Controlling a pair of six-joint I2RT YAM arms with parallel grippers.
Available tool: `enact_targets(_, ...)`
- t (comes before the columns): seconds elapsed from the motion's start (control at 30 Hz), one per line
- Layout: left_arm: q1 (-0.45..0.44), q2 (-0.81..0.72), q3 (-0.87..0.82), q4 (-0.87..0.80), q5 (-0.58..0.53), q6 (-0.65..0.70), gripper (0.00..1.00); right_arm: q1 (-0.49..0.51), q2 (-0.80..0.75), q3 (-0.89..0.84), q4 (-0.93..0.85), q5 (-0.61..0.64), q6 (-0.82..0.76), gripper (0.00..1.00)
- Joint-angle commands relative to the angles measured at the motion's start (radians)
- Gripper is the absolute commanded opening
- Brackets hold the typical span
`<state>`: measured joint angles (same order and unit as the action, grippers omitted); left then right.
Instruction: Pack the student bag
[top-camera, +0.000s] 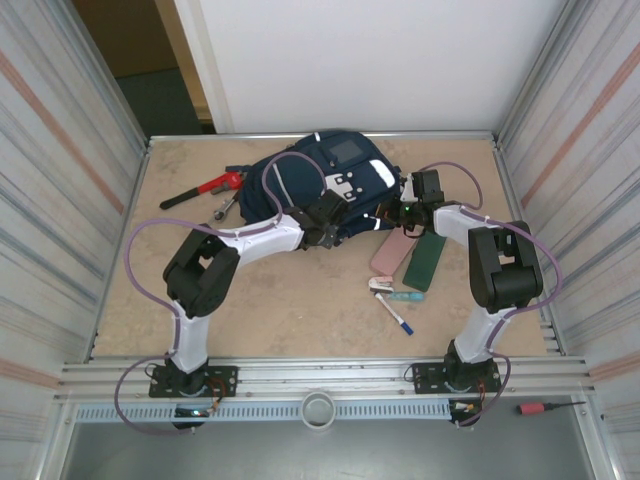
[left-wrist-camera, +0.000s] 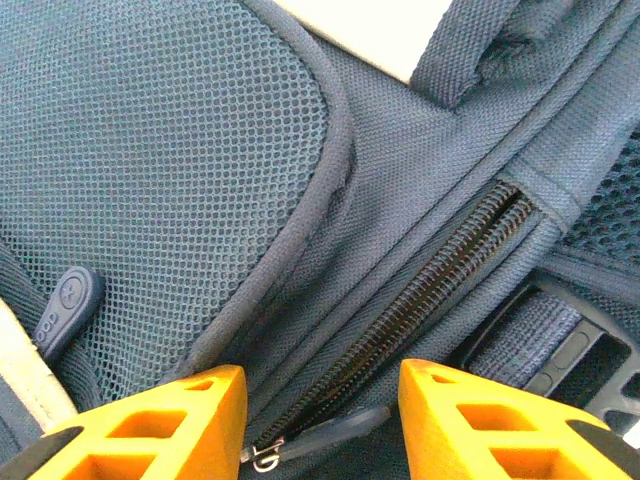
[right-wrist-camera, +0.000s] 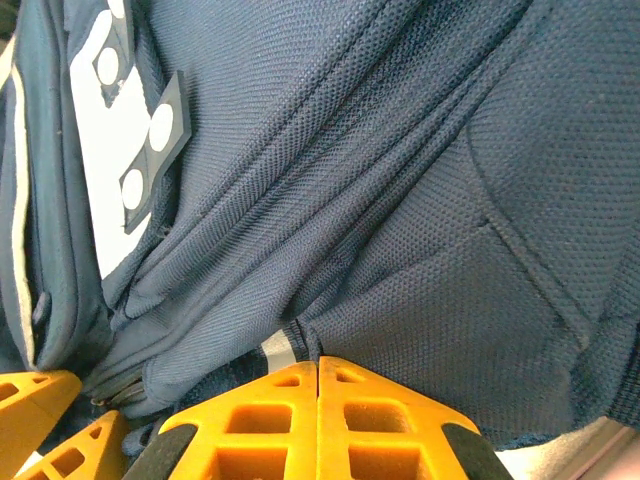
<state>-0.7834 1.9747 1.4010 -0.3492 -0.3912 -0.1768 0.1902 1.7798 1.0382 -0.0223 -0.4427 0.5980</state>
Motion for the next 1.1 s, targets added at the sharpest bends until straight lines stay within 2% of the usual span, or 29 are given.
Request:
enact_targets(0.0,0.012,-0.007,0.003,-0.045,-0.039,0.007,0.41,0.009,0.004,0.022,0.007,-0.026,-0.006,0.0)
enact_targets(0.63,0.026,-0.066,-0.044,-0.022,0.008,0.027,0.16,0.011,0.006,0.023,0.004,-0.027,-0.008,0.0)
enact_targets(0.9,0.034,-0.126,-0.074,0.026,0.041,0.074,0.01,0.008,-0.001,0.023,-0.004,-0.023,-0.01,0.0)
enact_targets(1.07,0.058,-0.193,-0.143,0.074,0.09,0.101,0.0,-0.001,-0.01,0.025,-0.005,-0.019,-0.01,0.0)
